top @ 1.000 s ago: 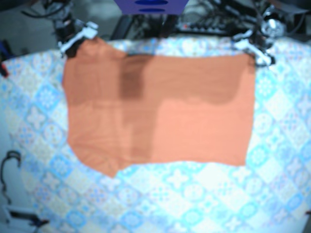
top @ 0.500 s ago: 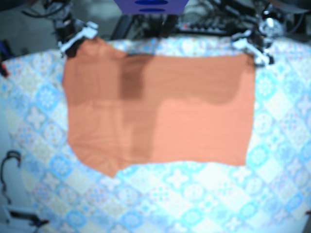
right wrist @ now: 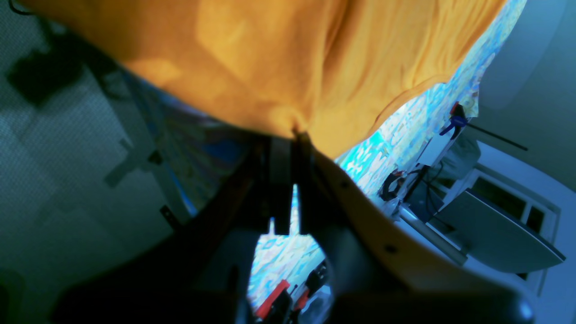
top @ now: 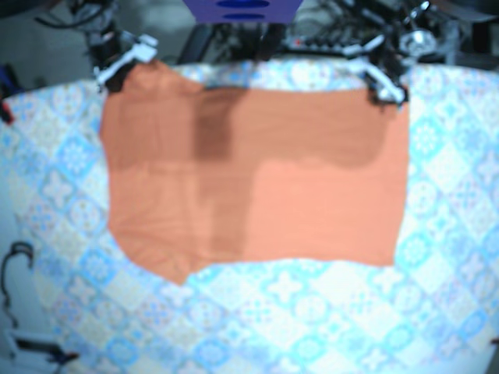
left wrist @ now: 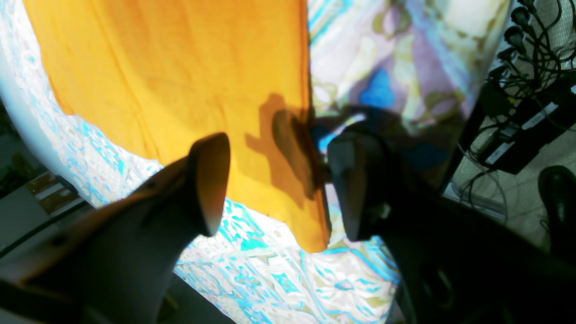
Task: Fold the T-shirt properly
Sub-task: 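Move the left gripper along the shirt edge toward the other shoulder, then grasp the shoulder corner with the left gripper, then lift both shoulder corners and pull the shirt toward the robot, then lower the held shirt edge back onto the tablecloth with both grippers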
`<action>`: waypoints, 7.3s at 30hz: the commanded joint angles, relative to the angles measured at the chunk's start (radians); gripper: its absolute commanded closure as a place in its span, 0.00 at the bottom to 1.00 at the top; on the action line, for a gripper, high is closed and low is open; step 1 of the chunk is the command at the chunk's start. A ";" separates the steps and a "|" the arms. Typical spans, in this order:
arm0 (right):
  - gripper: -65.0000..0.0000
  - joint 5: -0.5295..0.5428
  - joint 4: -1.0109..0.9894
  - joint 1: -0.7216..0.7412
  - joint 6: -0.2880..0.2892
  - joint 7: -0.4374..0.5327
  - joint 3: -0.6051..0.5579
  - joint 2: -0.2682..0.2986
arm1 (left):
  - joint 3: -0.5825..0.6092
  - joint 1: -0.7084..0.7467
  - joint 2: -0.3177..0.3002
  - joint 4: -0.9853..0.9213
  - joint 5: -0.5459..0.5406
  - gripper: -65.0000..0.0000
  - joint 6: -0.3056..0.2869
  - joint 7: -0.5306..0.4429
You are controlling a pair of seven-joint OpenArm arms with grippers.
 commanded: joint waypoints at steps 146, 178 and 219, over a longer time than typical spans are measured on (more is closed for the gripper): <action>1.00 0.005 0.199 -0.043 0.034 0.004 0.006 0.137 | -0.260 0.125 -0.054 0.145 -0.058 1.00 0.005 0.061; 1.00 0.060 0.078 0.192 0.148 0.000 -0.095 0.138 | -0.212 -0.071 -0.013 0.012 -0.057 1.00 0.002 0.063; 0.89 0.060 0.033 0.197 0.143 0.004 -0.094 0.135 | -0.220 -0.071 -0.013 -0.028 -0.057 0.81 0.009 0.063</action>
